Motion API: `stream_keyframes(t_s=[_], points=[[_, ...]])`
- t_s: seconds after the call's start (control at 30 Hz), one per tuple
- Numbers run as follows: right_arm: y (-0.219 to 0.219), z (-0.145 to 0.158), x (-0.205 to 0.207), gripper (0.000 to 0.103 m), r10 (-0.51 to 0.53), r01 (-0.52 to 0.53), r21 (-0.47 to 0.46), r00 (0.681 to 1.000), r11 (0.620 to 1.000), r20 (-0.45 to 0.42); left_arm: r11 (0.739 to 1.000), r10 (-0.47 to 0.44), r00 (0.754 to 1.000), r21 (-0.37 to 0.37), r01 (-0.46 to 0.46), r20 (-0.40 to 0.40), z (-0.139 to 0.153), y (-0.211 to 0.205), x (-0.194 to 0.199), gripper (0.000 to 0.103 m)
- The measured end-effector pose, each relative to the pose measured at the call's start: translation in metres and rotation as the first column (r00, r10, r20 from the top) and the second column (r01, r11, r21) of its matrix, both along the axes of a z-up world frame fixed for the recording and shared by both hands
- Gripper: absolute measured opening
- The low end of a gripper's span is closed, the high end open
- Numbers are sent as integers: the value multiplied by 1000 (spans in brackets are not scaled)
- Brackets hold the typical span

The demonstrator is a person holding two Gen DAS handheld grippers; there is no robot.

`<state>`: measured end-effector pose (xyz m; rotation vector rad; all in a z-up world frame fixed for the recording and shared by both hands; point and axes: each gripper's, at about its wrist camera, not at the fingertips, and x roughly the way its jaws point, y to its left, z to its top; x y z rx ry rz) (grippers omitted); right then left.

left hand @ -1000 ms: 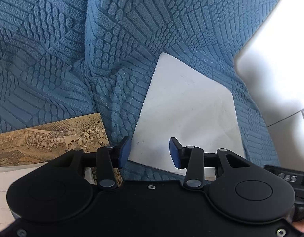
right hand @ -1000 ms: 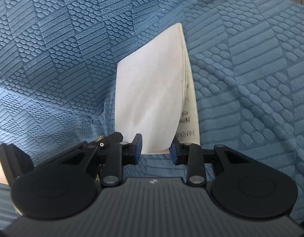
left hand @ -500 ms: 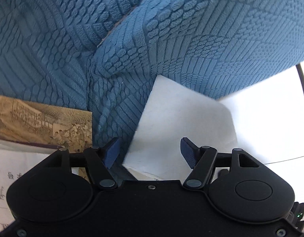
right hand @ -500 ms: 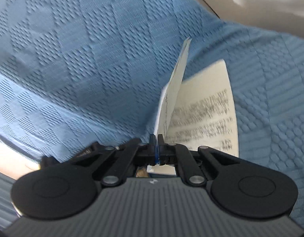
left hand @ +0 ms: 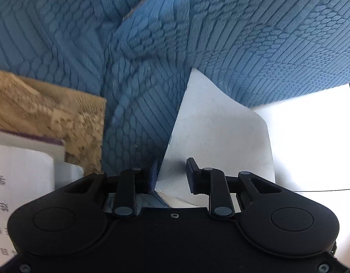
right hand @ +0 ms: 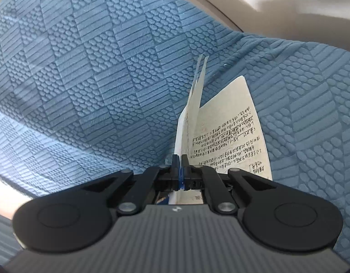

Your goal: Organize objects

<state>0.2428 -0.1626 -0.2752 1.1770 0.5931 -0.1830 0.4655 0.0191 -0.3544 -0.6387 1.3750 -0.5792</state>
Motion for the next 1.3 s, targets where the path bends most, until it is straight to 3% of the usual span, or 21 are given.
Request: stream_keyframes(t_s=[0.2,0.27,0.53,0.63,0.7,0.77,0.87,1.03,1.13,1.3], points=[[-6,-5,-4,3,-20,21,6,999,1000,-31,990,-7,993,-139,-10,-121,-14,-4,-8,12],[-8,-9,-5,4,-26,26,13,999,1000,-48,993,-4,994,-114,-9,-110,-13,-7,-11,5],[-27,-16,-21,10,-103,106,25,988,994,-113,993,-14,999,-119,10,-34,8,-21,-18,2],[-42,-11,-36,34,-189,189,-13,975,982,-115,995,-41,999,-93,42,10,17,-26,-20,2],[-47,-6,-45,63,-224,224,-16,972,975,-74,992,-50,999,-115,50,4,19,-28,-22,2],[-48,-8,-49,71,-210,211,45,977,976,-31,992,-61,998,-106,63,19,21,-31,-25,2],[-38,-24,-50,72,-118,114,200,993,973,6,992,-71,997,-104,73,23,23,-34,-27,2],[-3,-50,-50,72,1,-7,391,1000,920,15,992,-81,996,-95,84,37,25,-37,-30,2],[15,-55,-44,72,55,-61,426,998,903,25,990,-72,997,-117,75,27,27,-28,-30,2],[22,-65,-31,71,19,-23,450,1000,893,12,985,-63,998,-158,64,13,28,-17,-33,2]])
